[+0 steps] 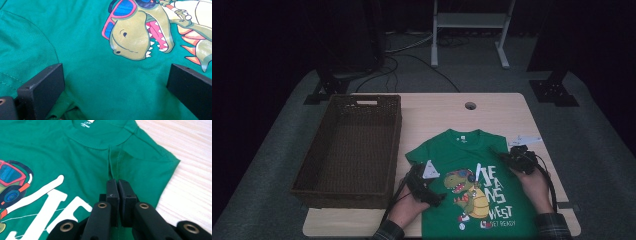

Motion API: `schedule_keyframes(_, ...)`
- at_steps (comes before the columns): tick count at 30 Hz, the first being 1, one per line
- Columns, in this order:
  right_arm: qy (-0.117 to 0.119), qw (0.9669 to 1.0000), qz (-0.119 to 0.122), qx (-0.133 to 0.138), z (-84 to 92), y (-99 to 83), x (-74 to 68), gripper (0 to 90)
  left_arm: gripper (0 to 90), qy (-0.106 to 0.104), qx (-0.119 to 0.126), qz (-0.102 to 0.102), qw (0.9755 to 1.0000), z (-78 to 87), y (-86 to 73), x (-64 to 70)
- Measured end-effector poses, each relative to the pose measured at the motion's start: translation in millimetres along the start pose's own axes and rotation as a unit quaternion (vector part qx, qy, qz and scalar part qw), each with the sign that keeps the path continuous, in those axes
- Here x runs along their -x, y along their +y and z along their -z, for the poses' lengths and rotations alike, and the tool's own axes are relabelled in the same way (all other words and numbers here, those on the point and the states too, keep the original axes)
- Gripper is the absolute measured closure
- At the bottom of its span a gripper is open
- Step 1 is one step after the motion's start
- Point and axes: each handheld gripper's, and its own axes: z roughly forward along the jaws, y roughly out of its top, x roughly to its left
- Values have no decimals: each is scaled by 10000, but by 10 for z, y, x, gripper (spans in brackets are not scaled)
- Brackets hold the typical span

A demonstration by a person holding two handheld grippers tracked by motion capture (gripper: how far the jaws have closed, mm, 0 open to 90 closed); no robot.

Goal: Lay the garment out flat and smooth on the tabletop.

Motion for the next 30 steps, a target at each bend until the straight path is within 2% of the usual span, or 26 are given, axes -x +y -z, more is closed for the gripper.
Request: schedule_keyframes(30, -110, 9995, -181, 230, 161, 9, 140, 878, 5, -6, -4, -9, 10000, -2, 2, -2)
